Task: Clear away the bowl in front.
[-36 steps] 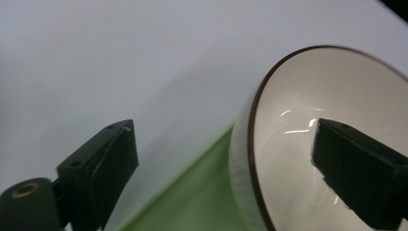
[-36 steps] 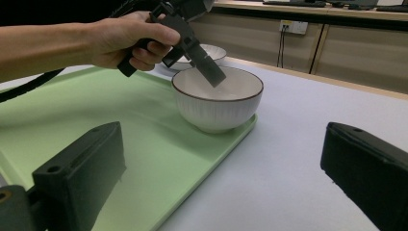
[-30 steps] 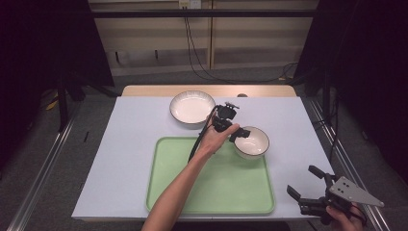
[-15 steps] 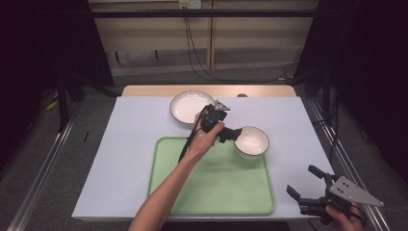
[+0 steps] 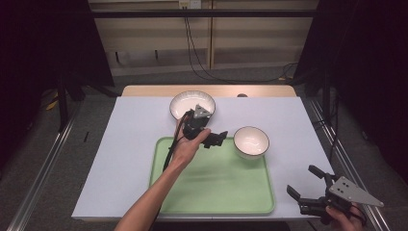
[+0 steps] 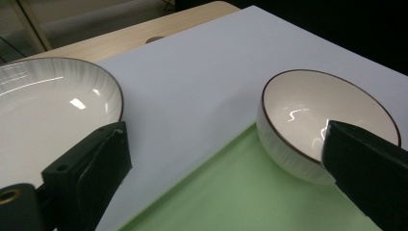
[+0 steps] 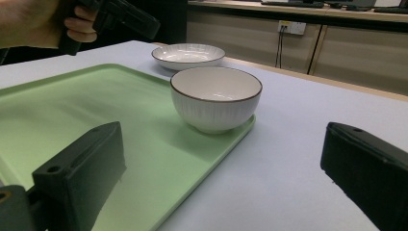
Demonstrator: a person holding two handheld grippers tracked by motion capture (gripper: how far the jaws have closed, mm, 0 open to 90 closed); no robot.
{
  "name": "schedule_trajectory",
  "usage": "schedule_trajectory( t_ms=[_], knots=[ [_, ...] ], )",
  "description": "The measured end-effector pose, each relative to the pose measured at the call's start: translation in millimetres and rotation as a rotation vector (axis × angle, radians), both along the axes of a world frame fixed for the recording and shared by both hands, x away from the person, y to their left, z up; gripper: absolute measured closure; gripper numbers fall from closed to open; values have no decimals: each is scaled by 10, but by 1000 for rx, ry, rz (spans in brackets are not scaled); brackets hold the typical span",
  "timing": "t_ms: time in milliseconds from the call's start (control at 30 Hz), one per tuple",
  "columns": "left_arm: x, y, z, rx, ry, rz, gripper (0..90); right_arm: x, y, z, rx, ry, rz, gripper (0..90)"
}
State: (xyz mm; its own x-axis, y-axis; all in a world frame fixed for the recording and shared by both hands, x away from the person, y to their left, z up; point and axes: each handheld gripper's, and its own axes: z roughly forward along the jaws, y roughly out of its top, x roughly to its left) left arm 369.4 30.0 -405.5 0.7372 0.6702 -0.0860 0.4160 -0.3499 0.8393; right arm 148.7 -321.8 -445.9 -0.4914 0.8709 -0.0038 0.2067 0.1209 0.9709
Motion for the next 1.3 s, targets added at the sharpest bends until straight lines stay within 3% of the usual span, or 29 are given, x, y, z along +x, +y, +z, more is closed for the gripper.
schedule_trajectory(
  t_ms=[200,267,367,467,600,800,1200,1267,1300],
  knots=[
    [-114,233,49,-9,-34,40,25,1,-4,-1,1,-1,2,14],
    [-144,310,75,14,-38,48,16,2,0,-2,2,1,2,14],
    [-208,427,92,-7,-31,46,19,3,5,0,-2,0,-1,14],
    [-289,556,97,-22,-38,75,22,-1,2,1,0,2,-3,14],
    [-365,720,102,-7,-53,101,26,7,2,-1,-1,2,-11,14],
    [-499,946,39,-14,-33,128,22,7,1,-2,-1,3,-10,14],
    [-812,1415,-30,-22,-49,236,19,16,5,-6,-5,4,-3,14],
    [-872,1480,-50,-45,-43,249,20,16,7,-7,-5,5,-1,14],
    [-900,1520,-56,-33,-44,251,18,17,7,-7,-6,6,-1,14]
  ],
)
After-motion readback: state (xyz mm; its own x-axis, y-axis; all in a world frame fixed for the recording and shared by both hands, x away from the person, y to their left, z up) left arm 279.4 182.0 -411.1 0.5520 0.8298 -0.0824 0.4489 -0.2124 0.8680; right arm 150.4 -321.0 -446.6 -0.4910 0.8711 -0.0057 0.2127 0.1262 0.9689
